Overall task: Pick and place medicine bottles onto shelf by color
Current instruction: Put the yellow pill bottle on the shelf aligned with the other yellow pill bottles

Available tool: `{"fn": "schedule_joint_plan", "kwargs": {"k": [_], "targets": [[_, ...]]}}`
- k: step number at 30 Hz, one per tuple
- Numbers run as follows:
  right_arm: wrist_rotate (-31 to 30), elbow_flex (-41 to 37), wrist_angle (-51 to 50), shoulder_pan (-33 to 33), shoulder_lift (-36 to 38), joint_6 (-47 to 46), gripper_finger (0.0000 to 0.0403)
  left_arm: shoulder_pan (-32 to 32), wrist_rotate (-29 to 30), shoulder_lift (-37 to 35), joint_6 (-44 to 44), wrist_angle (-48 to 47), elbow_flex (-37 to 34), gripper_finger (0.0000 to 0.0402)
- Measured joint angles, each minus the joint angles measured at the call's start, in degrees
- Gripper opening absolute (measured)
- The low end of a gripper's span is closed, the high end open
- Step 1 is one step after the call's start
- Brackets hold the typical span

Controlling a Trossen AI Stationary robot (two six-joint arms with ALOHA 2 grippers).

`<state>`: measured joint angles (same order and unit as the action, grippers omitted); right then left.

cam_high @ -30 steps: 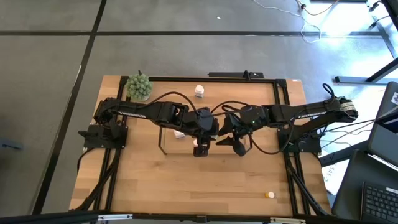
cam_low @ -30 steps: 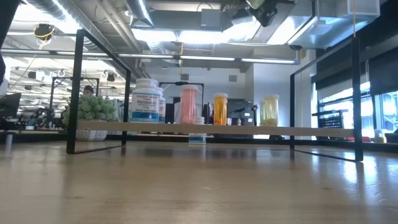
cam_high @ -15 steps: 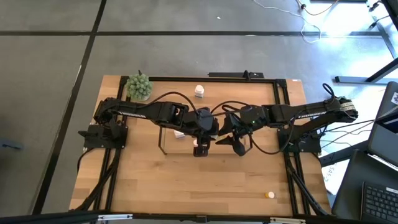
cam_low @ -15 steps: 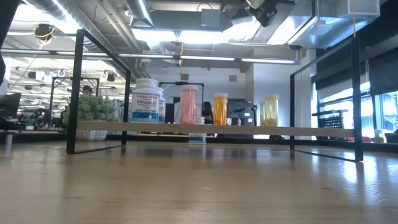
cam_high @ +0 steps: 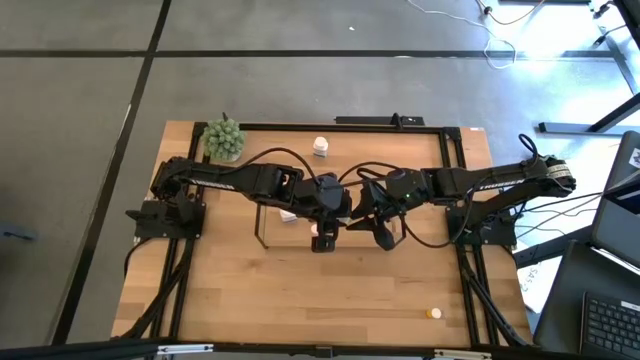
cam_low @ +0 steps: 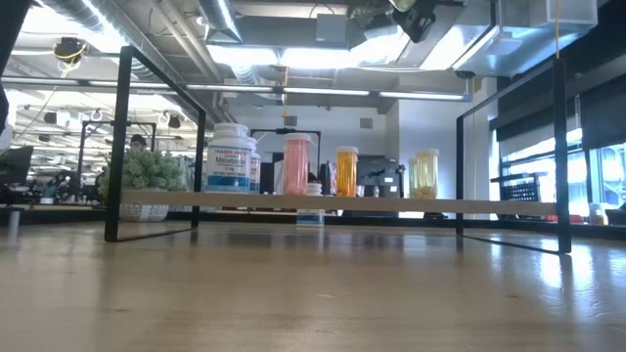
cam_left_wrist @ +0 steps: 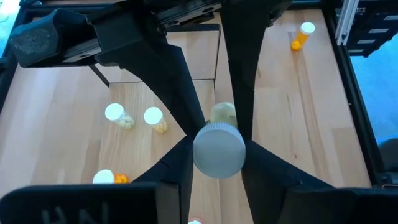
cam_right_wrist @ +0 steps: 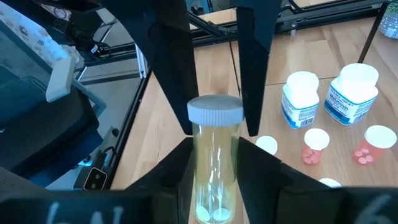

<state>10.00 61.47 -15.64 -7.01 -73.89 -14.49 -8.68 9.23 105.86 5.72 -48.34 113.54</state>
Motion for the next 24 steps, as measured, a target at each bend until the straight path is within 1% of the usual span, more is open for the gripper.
{"fn": "schedule_joint_plan", "kwargs": {"k": [7, 14, 24], "targets": [[0.2, 0.0, 0.0, 0.0, 0.0, 0.0, 0.0107, 0.0, 0.1, 0.0, 0.1, 0.5, 0.0, 0.0136], [0.2, 0.0, 0.0, 0.0, 0.1, 0.0, 0.0107, 0.2, 0.3, 0.0, 0.2, 1.4, 0.0, 0.0162], [-0.5, 0.0, -0.1, 0.0, 0.0, -1.5, 0.0107, 0.4, 0.8, -1.8, -1.3, 0.9, 0.1, 0.0164]]}}
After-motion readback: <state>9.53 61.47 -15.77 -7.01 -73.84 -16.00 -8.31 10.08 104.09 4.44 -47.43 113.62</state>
